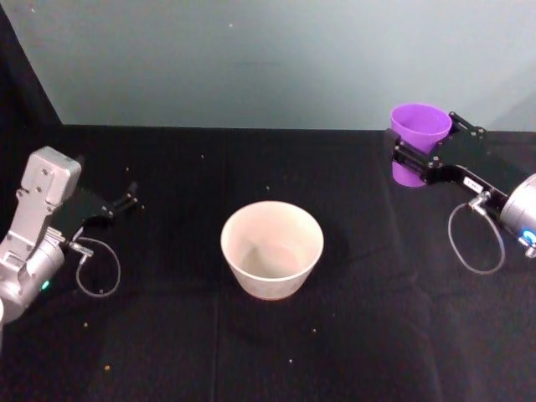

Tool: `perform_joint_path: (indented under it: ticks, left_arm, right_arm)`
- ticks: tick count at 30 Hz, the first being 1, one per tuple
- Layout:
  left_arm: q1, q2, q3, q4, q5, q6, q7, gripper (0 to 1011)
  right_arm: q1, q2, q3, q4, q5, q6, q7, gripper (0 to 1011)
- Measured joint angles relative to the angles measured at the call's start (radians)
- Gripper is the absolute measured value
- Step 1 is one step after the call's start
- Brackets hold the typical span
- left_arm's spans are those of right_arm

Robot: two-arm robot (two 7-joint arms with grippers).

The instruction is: Pick up the cup and pour the mung beans from the cup into the bowl.

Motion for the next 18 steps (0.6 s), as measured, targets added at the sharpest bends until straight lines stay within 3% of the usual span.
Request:
perform_joint_path:
  ticks: [18]
  left_arm:
    - [0.0,0.0,0.0,0.0,0.0,0.0,0.0,1000]
  right_arm:
    - [0.0,0.0,0.0,0.0,0.0,0.0,0.0,735]
